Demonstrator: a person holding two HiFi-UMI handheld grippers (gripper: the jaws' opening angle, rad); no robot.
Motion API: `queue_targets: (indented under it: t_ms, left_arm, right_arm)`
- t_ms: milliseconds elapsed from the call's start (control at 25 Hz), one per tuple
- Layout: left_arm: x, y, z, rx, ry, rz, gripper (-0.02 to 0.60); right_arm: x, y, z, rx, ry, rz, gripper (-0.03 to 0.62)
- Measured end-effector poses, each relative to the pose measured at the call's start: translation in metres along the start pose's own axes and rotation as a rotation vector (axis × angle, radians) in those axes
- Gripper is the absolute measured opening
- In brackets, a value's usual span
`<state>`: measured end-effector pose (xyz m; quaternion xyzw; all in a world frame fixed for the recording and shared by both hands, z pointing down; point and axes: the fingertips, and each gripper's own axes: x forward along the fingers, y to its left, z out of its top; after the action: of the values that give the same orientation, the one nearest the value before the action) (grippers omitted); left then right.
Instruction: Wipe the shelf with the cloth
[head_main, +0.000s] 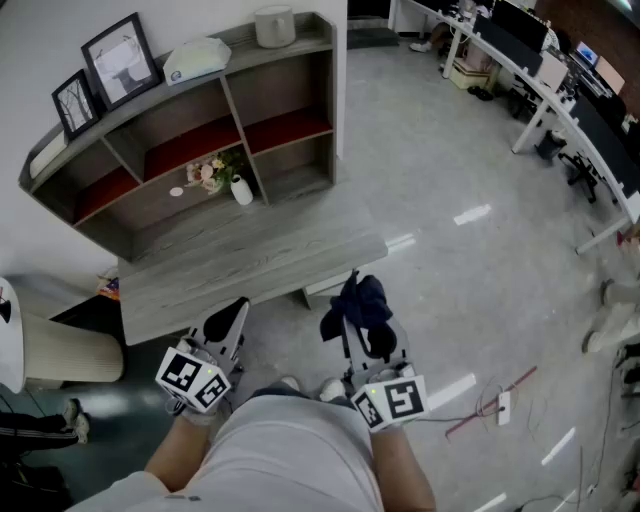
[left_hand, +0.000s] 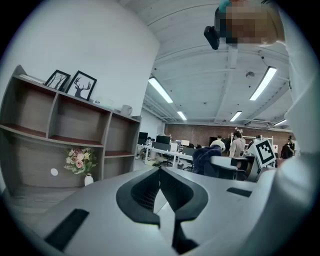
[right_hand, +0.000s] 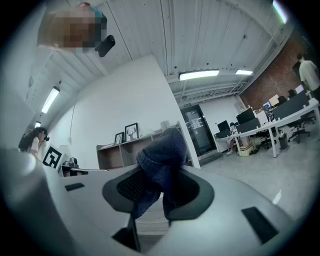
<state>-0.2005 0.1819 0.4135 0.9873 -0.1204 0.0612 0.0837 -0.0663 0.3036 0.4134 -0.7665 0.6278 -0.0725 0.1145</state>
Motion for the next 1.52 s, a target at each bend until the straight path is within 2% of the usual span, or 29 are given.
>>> queue_targets:
  t_ms: [280, 480, 760, 1040, 1320, 1520]
  left_arm:
    - [0.012, -0.011, -0.002, 0.018, 0.013, 0.017, 0.017]
    - [0.013, -0.011, -0.004, 0.058, 0.019, 0.067, 0.017]
    - [0.015, 0.018, -0.010, 0.020, 0.018, 0.145, 0.017]
    - [0.052, 0.081, -0.010, 0.018, 0.036, 0.140, 0.017]
    - [0.111, 0.157, -0.002, 0.042, 0.074, 0.073, 0.017]
    - [0.135, 0.203, 0.002, 0.042, 0.092, 0.034, 0.017]
  right_arm:
    - [-0.006, -0.018, 0.000, 0.011, 0.009, 0.007, 0.133]
    - [-0.005, -0.027, -0.004, 0.035, 0.022, 0.052, 0.133]
    - [0.023, -0.033, -0.021, 0.082, 0.070, 0.081, 0.140]
    - [0.095, -0.044, -0.038, 0.119, 0.101, 0.069, 0.140]
    - [0.197, -0.057, -0.055, 0.220, 0.105, 0.027, 0.141]
    - [0.259, -0.063, -0.070, 0.282, 0.112, -0.011, 0.141]
